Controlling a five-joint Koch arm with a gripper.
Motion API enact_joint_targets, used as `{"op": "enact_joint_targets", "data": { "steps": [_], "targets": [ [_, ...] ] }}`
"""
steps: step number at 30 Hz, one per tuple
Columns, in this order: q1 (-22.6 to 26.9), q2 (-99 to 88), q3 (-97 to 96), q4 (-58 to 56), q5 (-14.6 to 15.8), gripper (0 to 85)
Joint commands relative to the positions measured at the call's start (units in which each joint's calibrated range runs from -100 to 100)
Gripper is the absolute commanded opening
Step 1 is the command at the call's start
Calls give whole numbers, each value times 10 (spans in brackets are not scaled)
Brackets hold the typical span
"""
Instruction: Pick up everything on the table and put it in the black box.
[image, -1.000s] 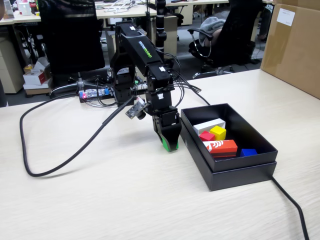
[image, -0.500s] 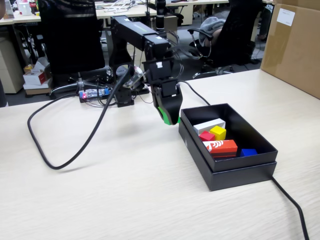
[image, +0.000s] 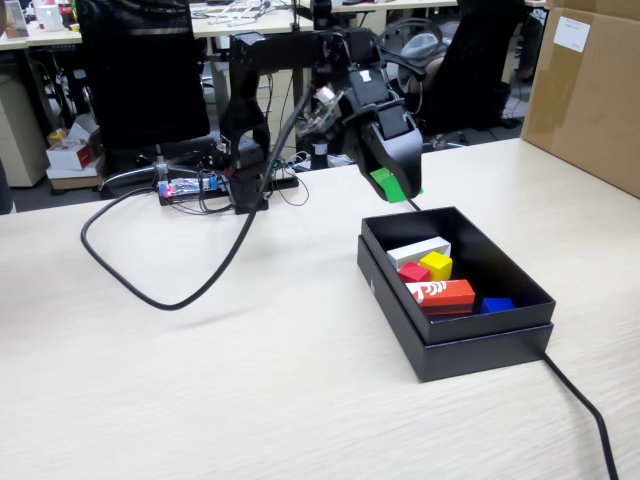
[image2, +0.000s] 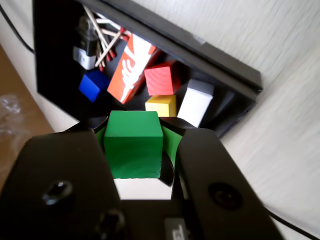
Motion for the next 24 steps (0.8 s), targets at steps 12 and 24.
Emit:
{"op": "enact_joint_targets", "data": {
  "steps": [12, 24],
  "targets": [
    [5, 205, 82, 24, 3, 78],
    [6, 205, 70, 25, 0, 362]
  ]
}}
